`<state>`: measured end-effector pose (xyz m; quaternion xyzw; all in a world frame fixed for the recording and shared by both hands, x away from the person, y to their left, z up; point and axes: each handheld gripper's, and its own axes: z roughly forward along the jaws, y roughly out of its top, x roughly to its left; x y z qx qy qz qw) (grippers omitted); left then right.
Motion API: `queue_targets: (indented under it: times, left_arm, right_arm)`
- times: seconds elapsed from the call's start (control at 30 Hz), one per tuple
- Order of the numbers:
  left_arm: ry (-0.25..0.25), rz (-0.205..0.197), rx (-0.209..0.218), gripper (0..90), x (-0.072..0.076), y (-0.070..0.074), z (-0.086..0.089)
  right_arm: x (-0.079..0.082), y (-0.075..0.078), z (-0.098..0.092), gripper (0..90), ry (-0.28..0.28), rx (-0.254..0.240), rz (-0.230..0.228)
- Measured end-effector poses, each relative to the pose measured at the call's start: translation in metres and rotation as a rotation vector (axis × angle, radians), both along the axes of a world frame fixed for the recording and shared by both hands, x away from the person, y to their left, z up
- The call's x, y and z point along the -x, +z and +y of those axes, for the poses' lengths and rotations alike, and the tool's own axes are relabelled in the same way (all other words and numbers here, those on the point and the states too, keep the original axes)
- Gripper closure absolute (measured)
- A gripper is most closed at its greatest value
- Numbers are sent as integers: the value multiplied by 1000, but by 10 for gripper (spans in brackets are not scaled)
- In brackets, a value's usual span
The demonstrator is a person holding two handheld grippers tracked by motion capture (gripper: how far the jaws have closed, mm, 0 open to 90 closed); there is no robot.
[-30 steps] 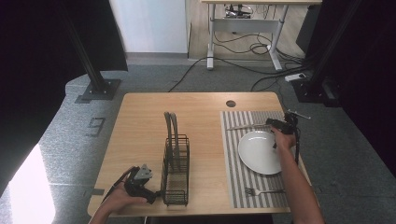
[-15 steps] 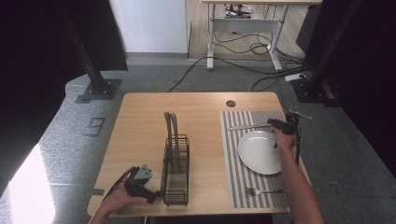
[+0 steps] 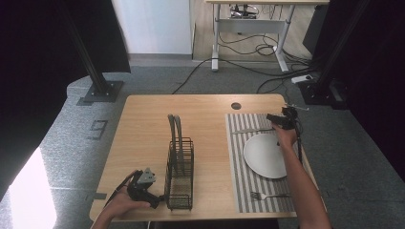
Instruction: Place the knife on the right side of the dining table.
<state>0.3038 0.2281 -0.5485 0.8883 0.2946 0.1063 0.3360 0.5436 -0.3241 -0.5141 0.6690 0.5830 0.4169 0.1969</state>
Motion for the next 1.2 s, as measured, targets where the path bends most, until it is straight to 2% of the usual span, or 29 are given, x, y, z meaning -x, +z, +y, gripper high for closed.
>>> queue_targets:
  times: [0.03,0.13,0.23,0.37,0.43,0.5,0.8,1.03,1.2]
  left_arm:
    - [0,0,0,0,0,0,0]
    - [0,0,0,0,0,0,0]
    - [0,0,0,0,0,0,0]
    - [0,0,0,0,0,0,0]
    - [0,0,0,0,0,0,0]
    - [0,0,0,0,0,0,0]
    - [0,0,0,0,0,0,0]
    - [0,0,0,0,0,0,0]
    - [0,0,0,0,0,0,0]
  right_arm:
    - [-4,-3,7,486,26,45,-4]
    - [-14,-11,13,484,89,99,83]
    - [-17,-18,20,485,118,156,101]
    - [-18,-26,19,490,116,161,139]
    - [-18,-26,17,490,108,149,140]
    - [-18,-25,16,489,109,164,146]
    - [-15,-24,14,486,97,168,161]
    - [-12,-23,12,486,81,156,180]
    - [-11,-23,11,486,76,149,174]
